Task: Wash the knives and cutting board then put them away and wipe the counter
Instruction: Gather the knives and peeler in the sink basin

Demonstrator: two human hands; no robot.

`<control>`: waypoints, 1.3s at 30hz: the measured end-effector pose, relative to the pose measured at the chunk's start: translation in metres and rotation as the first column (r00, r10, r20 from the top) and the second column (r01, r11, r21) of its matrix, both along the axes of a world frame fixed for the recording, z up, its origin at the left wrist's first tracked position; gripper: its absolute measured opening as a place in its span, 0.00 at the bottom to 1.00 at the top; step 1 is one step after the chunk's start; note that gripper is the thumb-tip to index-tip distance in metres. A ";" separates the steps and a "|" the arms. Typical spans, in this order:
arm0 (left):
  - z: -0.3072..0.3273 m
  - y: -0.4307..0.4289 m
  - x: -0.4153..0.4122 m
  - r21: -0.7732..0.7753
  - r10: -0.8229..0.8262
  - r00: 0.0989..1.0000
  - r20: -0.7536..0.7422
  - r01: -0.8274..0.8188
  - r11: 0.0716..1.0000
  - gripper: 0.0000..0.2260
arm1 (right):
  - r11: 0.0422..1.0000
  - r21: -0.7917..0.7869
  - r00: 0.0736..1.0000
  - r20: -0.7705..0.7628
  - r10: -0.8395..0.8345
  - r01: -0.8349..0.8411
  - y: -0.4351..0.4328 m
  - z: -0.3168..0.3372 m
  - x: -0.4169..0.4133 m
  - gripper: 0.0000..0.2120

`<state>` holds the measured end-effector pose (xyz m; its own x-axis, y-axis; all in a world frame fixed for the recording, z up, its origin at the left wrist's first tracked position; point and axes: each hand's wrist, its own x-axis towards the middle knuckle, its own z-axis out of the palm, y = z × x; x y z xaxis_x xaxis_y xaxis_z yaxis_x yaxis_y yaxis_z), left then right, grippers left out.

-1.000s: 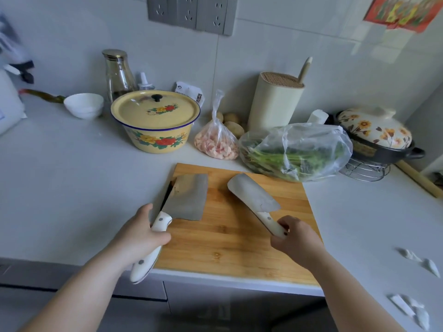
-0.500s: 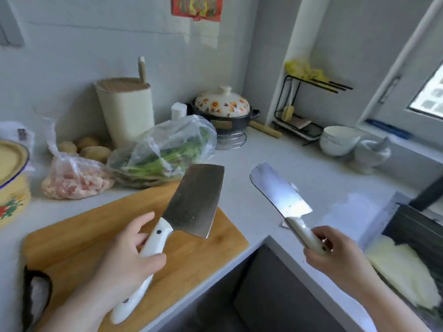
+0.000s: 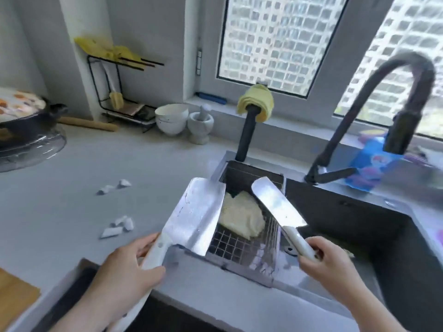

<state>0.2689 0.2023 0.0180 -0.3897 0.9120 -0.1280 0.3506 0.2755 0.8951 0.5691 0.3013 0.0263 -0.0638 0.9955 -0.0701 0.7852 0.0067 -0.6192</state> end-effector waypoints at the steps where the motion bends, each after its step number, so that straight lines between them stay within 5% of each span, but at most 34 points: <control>1: -0.001 0.016 0.019 -0.005 -0.031 0.999 0.007 0.031 0.999 0.22 | 0.999 -0.018 0.999 0.003 -0.043 0.043 0.006 -0.004 0.023 0.08; 10: -0.017 0.124 0.176 -0.119 -0.329 0.930 0.162 0.350 0.929 0.25 | 0.949 -0.163 0.962 0.084 -0.260 0.270 0.048 -0.029 0.175 0.04; 14: -0.031 0.153 0.227 -0.202 -0.310 0.882 0.354 0.396 0.896 0.15 | 0.919 -0.247 0.949 0.146 -0.279 0.308 0.069 -0.052 0.205 0.05; 18: -0.052 0.175 0.264 -0.291 -0.281 0.830 0.481 0.454 0.842 0.17 | 0.876 -0.321 0.930 0.201 -0.309 0.360 0.092 -0.072 0.223 0.05; 24: -0.084 0.196 0.296 -0.423 -0.091 0.877 0.471 0.316 0.849 0.04 | 0.855 -0.360 0.927 0.199 -0.319 0.372 0.119 -0.086 0.244 0.06; 29: -0.110 0.196 0.312 -0.511 0.082 0.902 0.425 0.163 0.844 0.09 | 0.880 -0.358 0.948 0.174 -0.266 0.312 0.133 -0.094 0.250 0.06; 32: -0.123 0.198 0.318 -0.538 0.196 0.911 0.364 0.034 0.842 0.02 | 0.888 -0.365 0.959 0.155 -0.237 0.279 0.137 -0.099 0.250 0.05; 39: -0.141 0.206 0.336 -0.620 0.336 0.895 0.293 -0.090 0.780 0.18 | 0.903 -0.378 0.975 0.166 -0.151 0.204 0.146 -0.113 0.249 0.07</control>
<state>0.6049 0.4083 -0.1227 -0.3749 0.5124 -0.7726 -0.1020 0.8055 0.5837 0.8178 0.4472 -0.0872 0.1475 0.8806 -0.4503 0.8239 -0.3613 -0.4367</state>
